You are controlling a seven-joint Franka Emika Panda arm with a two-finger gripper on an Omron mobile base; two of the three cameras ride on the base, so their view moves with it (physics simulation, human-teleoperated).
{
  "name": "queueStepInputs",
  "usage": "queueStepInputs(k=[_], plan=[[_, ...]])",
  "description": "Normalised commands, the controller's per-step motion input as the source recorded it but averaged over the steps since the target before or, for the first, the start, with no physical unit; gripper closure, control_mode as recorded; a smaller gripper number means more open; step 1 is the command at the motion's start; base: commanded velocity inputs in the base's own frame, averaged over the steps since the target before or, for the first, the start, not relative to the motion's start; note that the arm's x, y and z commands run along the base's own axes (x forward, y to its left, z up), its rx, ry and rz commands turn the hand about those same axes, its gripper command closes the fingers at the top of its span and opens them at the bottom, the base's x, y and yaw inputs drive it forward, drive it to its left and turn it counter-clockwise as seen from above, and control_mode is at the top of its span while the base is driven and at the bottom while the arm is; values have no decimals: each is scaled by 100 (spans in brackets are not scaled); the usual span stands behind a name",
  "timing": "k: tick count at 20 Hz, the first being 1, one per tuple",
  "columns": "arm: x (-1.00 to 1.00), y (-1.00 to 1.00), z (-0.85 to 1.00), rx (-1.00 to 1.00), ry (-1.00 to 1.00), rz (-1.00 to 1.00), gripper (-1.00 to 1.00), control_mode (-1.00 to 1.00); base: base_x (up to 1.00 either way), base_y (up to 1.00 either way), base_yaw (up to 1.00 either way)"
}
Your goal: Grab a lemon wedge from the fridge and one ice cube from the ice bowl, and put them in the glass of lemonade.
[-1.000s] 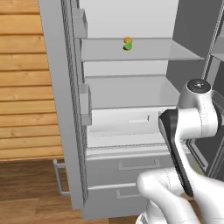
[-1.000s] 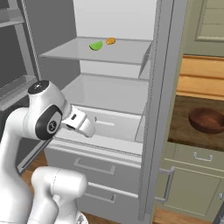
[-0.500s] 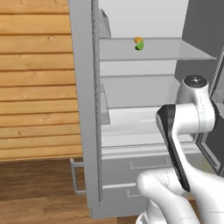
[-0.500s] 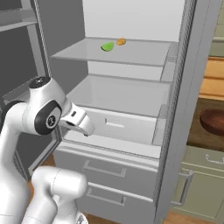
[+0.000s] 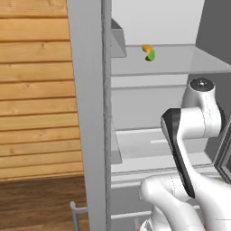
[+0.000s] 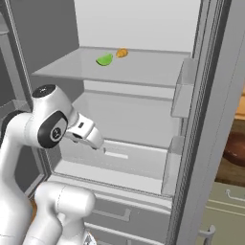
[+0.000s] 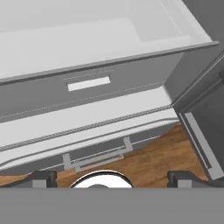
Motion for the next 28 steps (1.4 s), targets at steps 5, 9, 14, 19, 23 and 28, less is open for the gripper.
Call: queueStepInputs(k=[5, 9, 14, 19, 23, 28], plan=[[2, 0, 13, 2, 0, -1, -100, -100, 23, 21, -13], [0, -9, 98, 4, -22, 2, -100, -100, 0, 0, 0], [3, -1, 100, 0, -50, 11, -100, -100, 0, 0, 0], [7, 8, 100, -5, -57, 18, -100, -100, 0, 0, 0], [12, 23, 100, -10, -43, 22, -100, -100, 0, 0, 0], [32, 27, 69, -19, 7, 4, -100, -100, 0, 0, 0]])
